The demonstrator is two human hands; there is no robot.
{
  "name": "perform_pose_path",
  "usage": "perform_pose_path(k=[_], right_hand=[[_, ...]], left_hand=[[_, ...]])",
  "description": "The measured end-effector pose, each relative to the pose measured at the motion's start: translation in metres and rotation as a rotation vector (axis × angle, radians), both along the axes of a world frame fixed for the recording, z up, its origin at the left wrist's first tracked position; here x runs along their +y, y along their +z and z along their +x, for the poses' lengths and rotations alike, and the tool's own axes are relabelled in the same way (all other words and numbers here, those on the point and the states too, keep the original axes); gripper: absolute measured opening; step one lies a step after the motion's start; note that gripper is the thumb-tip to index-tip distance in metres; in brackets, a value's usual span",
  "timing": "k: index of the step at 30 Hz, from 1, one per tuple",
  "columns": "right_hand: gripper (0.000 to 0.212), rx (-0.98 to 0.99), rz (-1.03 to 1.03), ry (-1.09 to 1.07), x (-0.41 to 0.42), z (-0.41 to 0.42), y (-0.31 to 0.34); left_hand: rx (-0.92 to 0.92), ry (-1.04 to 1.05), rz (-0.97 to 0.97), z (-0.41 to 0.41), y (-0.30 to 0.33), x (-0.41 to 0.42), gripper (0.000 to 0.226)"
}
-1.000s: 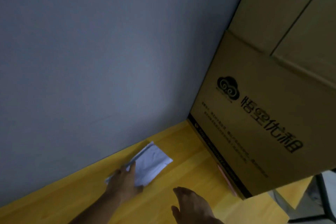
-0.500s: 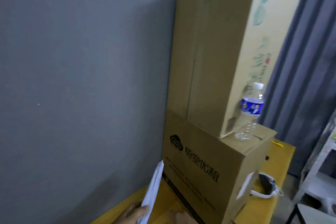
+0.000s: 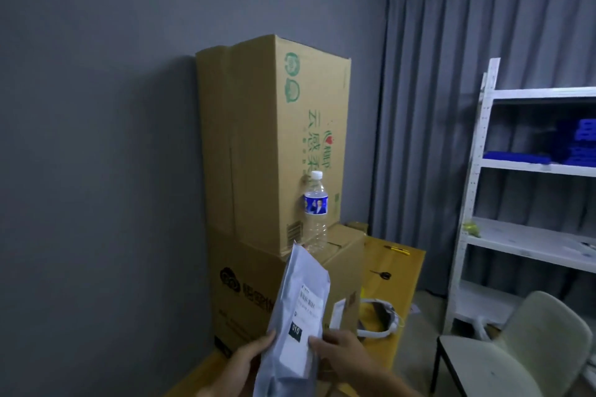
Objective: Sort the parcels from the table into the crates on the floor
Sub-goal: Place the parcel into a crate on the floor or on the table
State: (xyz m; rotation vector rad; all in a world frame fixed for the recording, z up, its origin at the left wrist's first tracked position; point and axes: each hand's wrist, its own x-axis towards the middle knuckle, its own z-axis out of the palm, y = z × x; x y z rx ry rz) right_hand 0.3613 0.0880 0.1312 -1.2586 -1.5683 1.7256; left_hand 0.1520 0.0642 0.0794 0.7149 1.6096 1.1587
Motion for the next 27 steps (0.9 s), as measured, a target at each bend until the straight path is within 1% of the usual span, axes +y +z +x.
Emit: perform_pose_path(k=[1, 2, 4, 5, 7, 9, 12, 14, 15, 20, 23, 27], right_hand=[[0.018, 0.048, 0.007, -0.057, 0.005, 0.007, 0.000], [0.016, 0.072, 0.025, -0.093, 0.005, 0.015, 0.004], [0.012, 0.107, 0.061, -0.140, 0.009, 0.033, 0.010], [0.008, 0.135, 0.081, -0.173, 0.012, 0.041, 0.012], [0.007, 0.157, 0.119, -0.229, 0.016, 0.053, 0.015], [0.006, 0.163, 0.194, -0.267, 0.017, 0.062, 0.018], [0.005, 0.145, 0.267, -0.265, 0.018, 0.070, 0.020], [0.006, 0.157, 0.274, -0.261, 0.019, 0.073, 0.020], [0.007, 0.167, 0.274, -0.263, 0.019, 0.074, 0.020], [0.012, 0.167, 0.272, -0.236, 0.021, 0.080, 0.019], [0.015, 0.177, 0.254, -0.248, 0.026, 0.085, 0.015], [0.013, 0.162, 0.216, -0.263, 0.033, 0.096, 0.002]], left_hand=[[-0.193, -0.086, 0.106, 0.005, -0.007, 0.007, 0.059], [-0.308, -0.182, 0.163, 0.011, -0.002, 0.001, 0.064], [-0.411, -0.243, 0.205, 0.034, 0.022, -0.011, 0.052], [-0.450, -0.319, 0.229, 0.046, 0.033, -0.015, 0.047], [-0.332, -0.320, 0.298, 0.053, 0.041, -0.012, 0.044], [-0.125, -0.242, 0.432, 0.059, 0.053, -0.006, 0.042], [0.049, -0.182, 0.461, 0.063, 0.062, -0.001, 0.026], [0.128, -0.168, 0.454, 0.063, 0.061, 0.004, 0.026], [0.151, -0.173, 0.448, 0.063, 0.060, 0.006, 0.027], [0.159, -0.195, 0.449, 0.069, 0.058, 0.009, 0.016], [0.159, -0.192, 0.452, 0.071, 0.053, 0.016, 0.016], [0.149, -0.205, 0.420, 0.079, 0.040, 0.027, 0.019]])
